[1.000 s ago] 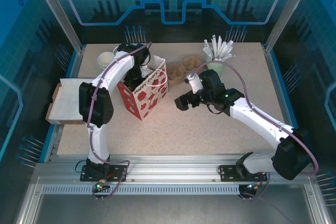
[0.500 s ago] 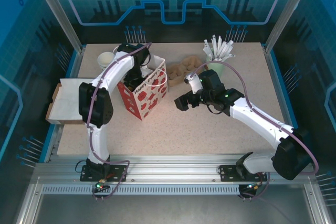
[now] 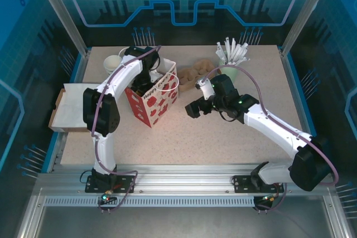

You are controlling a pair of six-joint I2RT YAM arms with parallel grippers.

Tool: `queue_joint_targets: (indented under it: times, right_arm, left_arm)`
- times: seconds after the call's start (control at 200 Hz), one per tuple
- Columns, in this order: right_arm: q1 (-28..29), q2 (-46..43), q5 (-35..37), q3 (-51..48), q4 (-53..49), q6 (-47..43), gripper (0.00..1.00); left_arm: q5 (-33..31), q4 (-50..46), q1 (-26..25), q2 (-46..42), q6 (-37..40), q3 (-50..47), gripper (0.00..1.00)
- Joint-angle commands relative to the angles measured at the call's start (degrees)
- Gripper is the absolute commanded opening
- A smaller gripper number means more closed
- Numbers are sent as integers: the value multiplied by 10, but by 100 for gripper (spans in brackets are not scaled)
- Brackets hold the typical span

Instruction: Pack the takeout coffee

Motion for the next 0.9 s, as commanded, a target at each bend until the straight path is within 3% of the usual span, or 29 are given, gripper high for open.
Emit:
queue_joint_targets:
  times: [0.0, 0.895]
  right_arm:
    - [11, -2, 3, 7, -6, -6, 100]
    - [14, 2, 1, 18, -11, -7, 100]
  left_arm:
    - [23, 0, -6, -30, 3, 6, 77]
    - [32, -25, -5, -94, 18, 112, 79]
